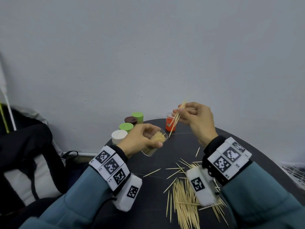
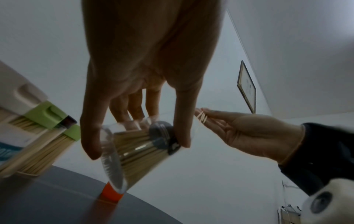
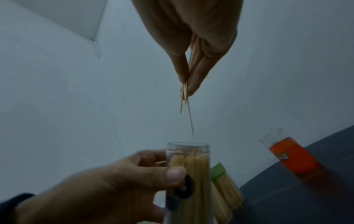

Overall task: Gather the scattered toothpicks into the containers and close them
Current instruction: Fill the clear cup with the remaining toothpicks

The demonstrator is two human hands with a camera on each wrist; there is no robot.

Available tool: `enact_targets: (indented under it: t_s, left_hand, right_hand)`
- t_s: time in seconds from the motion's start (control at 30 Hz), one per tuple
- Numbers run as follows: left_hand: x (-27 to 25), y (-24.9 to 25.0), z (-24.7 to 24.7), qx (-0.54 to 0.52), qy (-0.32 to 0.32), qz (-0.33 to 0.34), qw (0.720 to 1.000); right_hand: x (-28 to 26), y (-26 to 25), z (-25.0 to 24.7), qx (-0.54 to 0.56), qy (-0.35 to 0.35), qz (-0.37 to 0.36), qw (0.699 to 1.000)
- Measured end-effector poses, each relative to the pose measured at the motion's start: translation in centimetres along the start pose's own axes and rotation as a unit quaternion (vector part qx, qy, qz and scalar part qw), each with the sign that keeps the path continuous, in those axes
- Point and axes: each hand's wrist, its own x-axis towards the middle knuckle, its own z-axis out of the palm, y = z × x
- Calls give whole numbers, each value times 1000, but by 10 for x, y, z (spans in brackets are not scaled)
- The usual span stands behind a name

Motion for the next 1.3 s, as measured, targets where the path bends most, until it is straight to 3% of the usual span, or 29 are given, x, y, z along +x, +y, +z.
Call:
enact_targets:
  t_s: [0.13,0.23,0.37,0.47,0.73,1.17,1.3]
  left_hand:
    - [-1,1,2,-6,-6,-16,1000]
    - [-2,2,4,-20,-7,-9,1000]
    - [-1,4,3,-38,12,4,999]
    - [-1,5,3,-43,20,13,999]
    - [1,6,5,-76,22,2,997]
    - [-1,13,8,-139,0,-3,990]
    - [-2,14,6,-145,2,-8,989]
  right_hand:
    - [-1,-6,15,15,30,-38,999]
    - [-5,4,24,32,25,-8,999]
    - [-15,28,30,-128,0,1,992]
    - [-17,34,28,-179,-9,-8,984]
    - [-13,31,18,-168,-14,-24,985]
    - [-19,40,20,-219,-85,-9,972]
    - [-19,37,22,-182,-105,-16,978]
